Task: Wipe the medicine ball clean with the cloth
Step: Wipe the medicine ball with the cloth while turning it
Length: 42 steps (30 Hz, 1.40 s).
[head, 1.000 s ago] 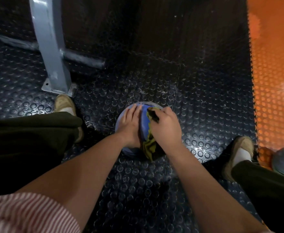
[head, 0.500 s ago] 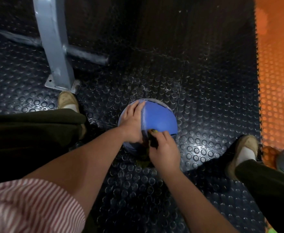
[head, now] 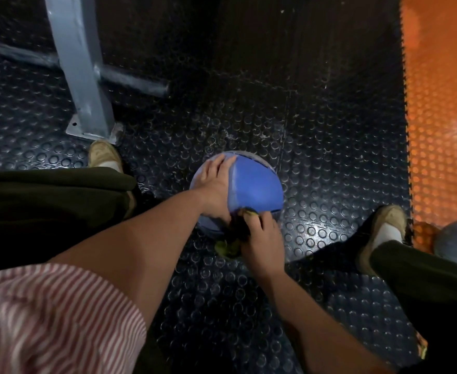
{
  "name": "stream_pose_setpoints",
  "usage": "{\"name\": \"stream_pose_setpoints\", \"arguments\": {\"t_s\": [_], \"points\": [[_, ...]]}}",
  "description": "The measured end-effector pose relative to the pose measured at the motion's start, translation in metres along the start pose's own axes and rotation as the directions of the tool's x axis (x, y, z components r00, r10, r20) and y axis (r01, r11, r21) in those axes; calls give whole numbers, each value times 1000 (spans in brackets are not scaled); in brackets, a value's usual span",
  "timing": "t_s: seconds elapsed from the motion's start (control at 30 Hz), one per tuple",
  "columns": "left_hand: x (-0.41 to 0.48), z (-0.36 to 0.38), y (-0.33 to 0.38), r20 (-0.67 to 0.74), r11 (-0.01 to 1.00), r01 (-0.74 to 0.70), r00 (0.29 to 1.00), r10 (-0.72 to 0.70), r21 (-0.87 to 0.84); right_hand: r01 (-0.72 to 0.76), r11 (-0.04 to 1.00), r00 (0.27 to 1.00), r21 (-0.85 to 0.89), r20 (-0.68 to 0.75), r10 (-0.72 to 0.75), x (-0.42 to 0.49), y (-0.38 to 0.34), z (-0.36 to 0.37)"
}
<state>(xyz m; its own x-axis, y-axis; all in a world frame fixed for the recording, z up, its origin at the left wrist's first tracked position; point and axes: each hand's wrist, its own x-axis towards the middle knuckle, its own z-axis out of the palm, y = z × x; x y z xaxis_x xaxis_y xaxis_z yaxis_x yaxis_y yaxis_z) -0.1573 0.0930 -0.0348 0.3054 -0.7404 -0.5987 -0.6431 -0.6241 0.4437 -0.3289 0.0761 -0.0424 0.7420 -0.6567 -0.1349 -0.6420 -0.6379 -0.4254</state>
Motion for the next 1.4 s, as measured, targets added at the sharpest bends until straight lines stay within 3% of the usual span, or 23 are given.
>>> {"name": "stream_pose_setpoints", "arguments": {"t_s": [0.2,0.3,0.4,0.5,0.67,0.9,1.03,1.17,1.3,1.4], "points": [[5,4,11,-24,997,2,1000,0,77,-108,992,994,69,-12,109,2,6,-10],[10,6,18,-31,999,44,999,-44,0,-79,994,991,74,-99,86,38,-6,-30],[14,13,22,-77,998,42,996,-40,35,-59,998,998,16,-9,59,73,-12,-40],[13,11,25,-88,997,37,995,-43,-67,-58,998,996,12,-72,58,56,-8,-32],[7,10,31,-72,999,4,997,-7,-41,-41,991,996,124,-77,50,-4,10,-12],[6,10,21,-79,997,45,996,-50,-68,-27,995,994,100,-102,37,37,-3,-34],[5,9,18,-53,995,78,996,-75,68,-121,992,992,-43,36,123,101,-29,-49],[2,7,19,-40,983,76,997,-70,165,-172,982,977,-78,113,181,136,-41,-52],[5,11,8,-99,995,11,995,-20,-95,-98,995,995,-26,-3,98,97,-25,-38],[2,7,7,-96,992,-19,995,7,-123,7,998,992,68,-127,1,49,-9,-20]]}}
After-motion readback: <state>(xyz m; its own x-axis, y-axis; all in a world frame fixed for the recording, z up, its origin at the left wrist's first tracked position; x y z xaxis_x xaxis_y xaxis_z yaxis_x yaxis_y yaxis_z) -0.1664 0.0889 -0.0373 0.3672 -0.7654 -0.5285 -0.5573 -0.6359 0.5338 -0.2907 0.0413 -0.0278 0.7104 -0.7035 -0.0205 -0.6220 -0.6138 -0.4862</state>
